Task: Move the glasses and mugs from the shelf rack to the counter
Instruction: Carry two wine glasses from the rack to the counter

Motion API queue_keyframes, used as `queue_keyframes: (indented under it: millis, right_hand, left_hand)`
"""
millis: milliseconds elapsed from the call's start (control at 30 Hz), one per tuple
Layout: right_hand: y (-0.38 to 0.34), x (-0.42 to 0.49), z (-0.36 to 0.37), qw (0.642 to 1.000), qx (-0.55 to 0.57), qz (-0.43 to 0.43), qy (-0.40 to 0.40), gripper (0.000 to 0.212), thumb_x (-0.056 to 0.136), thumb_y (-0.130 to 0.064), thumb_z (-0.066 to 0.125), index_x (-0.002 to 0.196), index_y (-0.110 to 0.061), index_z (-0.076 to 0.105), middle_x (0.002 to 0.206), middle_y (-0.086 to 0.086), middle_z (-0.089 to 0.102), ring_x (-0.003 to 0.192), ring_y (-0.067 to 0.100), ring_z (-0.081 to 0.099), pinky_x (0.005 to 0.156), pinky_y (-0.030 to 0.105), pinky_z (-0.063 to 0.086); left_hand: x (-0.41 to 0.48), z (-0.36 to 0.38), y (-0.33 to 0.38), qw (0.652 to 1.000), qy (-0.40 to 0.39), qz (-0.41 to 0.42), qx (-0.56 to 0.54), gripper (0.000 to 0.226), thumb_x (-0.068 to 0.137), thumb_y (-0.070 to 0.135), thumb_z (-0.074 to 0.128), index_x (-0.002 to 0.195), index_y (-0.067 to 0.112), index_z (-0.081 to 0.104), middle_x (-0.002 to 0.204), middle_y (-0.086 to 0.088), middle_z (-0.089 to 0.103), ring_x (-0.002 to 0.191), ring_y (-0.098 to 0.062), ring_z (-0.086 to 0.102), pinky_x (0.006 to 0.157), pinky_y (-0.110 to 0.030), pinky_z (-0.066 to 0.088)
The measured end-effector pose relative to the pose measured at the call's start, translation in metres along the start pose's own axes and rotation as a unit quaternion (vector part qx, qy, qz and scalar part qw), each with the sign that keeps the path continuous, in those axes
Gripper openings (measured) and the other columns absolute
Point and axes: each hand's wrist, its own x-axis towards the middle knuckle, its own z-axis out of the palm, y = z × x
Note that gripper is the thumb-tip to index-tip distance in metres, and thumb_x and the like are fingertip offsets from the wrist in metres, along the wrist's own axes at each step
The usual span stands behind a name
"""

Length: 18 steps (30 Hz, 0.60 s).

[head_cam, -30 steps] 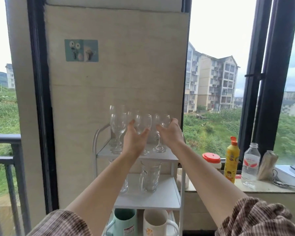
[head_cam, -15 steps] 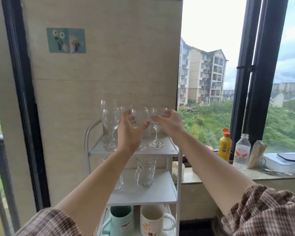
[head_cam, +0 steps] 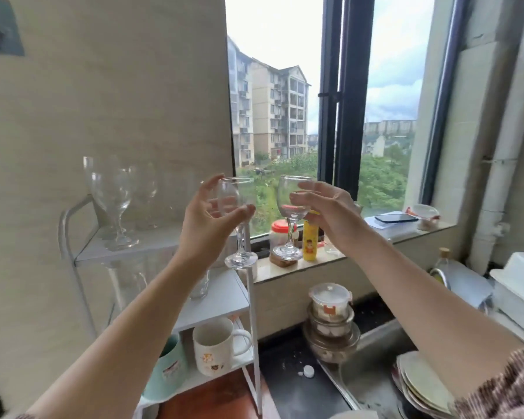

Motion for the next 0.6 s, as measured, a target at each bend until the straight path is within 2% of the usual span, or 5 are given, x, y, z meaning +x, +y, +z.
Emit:
queue_keyframes:
  millis: [67, 133, 300, 433, 600]
  right_hand:
    - [0.008, -0.025, -0.032, 1.000, 0.002, 0.019, 0.025, 0.057, 0.064, -0.024, 0.081, 0.117, -0.012, 0.065, 0.097, 0.002, 0.073, 0.096, 0.016, 0.068, 0.077, 0.024, 0.048]
    - [0.017, -0.054, -0.067, 0.998, 0.004, 0.041, 0.051, 0.048, 0.067, -0.021, 0.080, 0.112, -0.013, 0.066, 0.094, 0.003, 0.073, 0.096, 0.019, 0.067, 0.080, 0.027, 0.047]
    - [0.032, -0.130, -0.159, 0.989, -0.043, 0.088, 0.112, 0.058, 0.060, -0.022, 0.082, 0.114, -0.006, 0.066, 0.094, 0.007, 0.074, 0.095, 0.022, 0.068, 0.090, 0.036, 0.048]
    - [0.029, -0.188, -0.238, 0.973, -0.062, 0.121, 0.185, 0.053, 0.059, -0.017, 0.078, 0.110, -0.005, 0.066, 0.091, 0.003, 0.072, 0.090, 0.020, 0.067, 0.081, 0.029, 0.050]
    - [0.024, -0.251, -0.348, 0.950, -0.095, 0.135, 0.263, 0.070, 0.043, -0.026, 0.084, 0.109, -0.011, 0.065, 0.103, 0.009, 0.069, 0.098, 0.024, 0.065, 0.094, 0.039, 0.048]
  left_hand:
    - [-0.014, 0.026, -0.010, 0.997, -0.068, -0.017, -0.017, 0.082, 0.061, 0.034, 0.080, 0.135, 0.031, 0.043, 0.109, -0.004, 0.066, 0.094, -0.013, 0.070, 0.074, -0.020, 0.057]
    - [-0.031, 0.057, -0.022, 0.991, -0.126, -0.038, -0.027, 0.082, 0.061, 0.030, 0.081, 0.134, 0.031, 0.045, 0.109, -0.006, 0.067, 0.092, -0.013, 0.071, 0.074, -0.020, 0.057]
    - [-0.073, 0.156, -0.043, 0.968, -0.230, -0.081, -0.065, 0.075, 0.070, 0.012, 0.082, 0.135, 0.025, 0.046, 0.110, -0.007, 0.067, 0.092, -0.011, 0.070, 0.073, -0.020, 0.058]
    - [-0.103, 0.249, -0.038, 0.948, -0.290, -0.096, -0.089, 0.072, 0.069, 0.007, 0.083, 0.130, 0.024, 0.050, 0.108, -0.007, 0.068, 0.092, -0.015, 0.072, 0.081, -0.032, 0.059]
    - [-0.145, 0.381, -0.017, 0.921, -0.354, -0.102, -0.129, 0.069, 0.068, -0.001, 0.082, 0.126, 0.020, 0.053, 0.109, -0.014, 0.067, 0.095, -0.028, 0.071, 0.084, -0.045, 0.058]
